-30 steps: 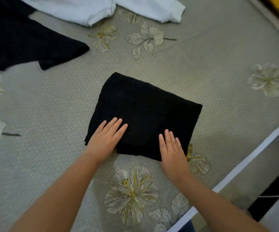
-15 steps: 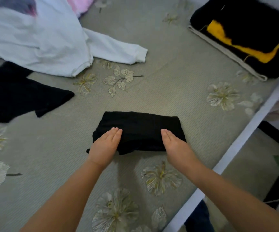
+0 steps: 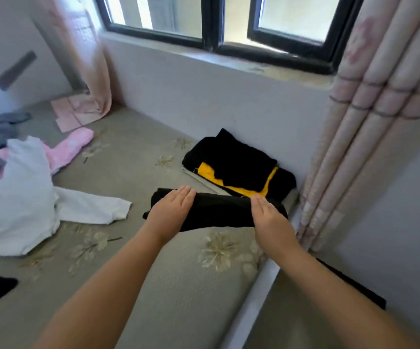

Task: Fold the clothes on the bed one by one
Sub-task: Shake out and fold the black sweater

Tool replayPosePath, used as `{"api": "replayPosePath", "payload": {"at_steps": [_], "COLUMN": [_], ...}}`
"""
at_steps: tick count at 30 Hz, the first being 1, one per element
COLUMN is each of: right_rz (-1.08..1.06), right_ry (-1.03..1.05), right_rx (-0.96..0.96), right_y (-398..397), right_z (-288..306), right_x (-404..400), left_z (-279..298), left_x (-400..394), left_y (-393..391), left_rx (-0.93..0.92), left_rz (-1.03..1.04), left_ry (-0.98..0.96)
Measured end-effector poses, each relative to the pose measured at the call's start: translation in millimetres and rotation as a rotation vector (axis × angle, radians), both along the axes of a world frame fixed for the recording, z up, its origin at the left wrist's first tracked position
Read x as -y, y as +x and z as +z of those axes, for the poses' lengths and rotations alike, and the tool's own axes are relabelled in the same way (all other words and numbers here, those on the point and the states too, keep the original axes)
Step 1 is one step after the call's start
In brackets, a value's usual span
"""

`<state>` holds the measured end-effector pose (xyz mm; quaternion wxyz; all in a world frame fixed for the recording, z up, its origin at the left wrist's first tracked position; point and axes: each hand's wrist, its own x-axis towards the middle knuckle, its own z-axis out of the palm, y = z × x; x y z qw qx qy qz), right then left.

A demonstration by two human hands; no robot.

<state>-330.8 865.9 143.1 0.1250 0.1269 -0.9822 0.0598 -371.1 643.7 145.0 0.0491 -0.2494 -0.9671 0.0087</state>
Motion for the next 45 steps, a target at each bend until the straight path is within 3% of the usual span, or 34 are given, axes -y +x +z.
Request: {"api": "replayPosePath", "payload": {"at_steps": [5, 9, 11, 16, 18, 20, 24, 26, 29, 32, 38, 45], "right_rz": [-0.101, -0.126, -0.151, -0.149, -0.155, -0.174, -0.23, -0.262, -0.291, -0.278, -0.191, -0.079], "right_ry": [0.057, 0.089, 0.072, 0.054, 0.075, 0.083, 0.006, -0.028, 0.012, -0.001, -0.058, 0.017], "right_rx": [-0.028, -0.1, -0.037, 0.12, 0.117, 0.107, 0.046, 0.047, 0.393, 0.651, 0.723, 0.876], "right_y": [-45.0, -90.3, -123.0, -220.9, -265.8, -303.5, -353.3, -363.4, -362.8, -359.8, -355.0, -356.4], "right_z": [51.0, 61.4, 61.4, 46.1, 42.2, 32.5, -17.0, -59.4, -137.2, -200.3, -240.1, -226.9], "right_x": [-74.7, -110.4, -122.5, -135.3, -133.2, -127.8, -108.9, -96.8, -82.2, -74.2, -74.4, -87.0], "left_z": [49.1, 62.8, 59.5, 57.2, 59.1, 57.9, 16.2, -35.3, -129.5, -197.6, -233.9, -209.5], "left_x": [-81.9, -119.6, -130.6, -143.4, -148.1, -146.5, -139.4, -133.6, -126.9, -128.6, -124.4, -132.0], "left_y": [-64.0, -118.4, -152.8, -249.6, -294.7, -333.8, -399.3, -413.3, -407.0, -387.3, -384.5, -352.5], "left_rx": [-0.114, -0.132, -0.136, -0.151, -0.212, -0.157, -0.273, -0.127, 0.25, 0.495, 0.473, 0.505], "left_rz": [-0.049, -0.065, -0.08, -0.123, -0.165, -0.139, -0.241, -0.089, 0.076, 0.183, 0.269, 0.385], "left_ry": [-0.074, -0.118, -0.148, -0.118, -0.068, -0.135, -0.141, -0.263, -0.474, -0.44, -0.419, -0.316]}}
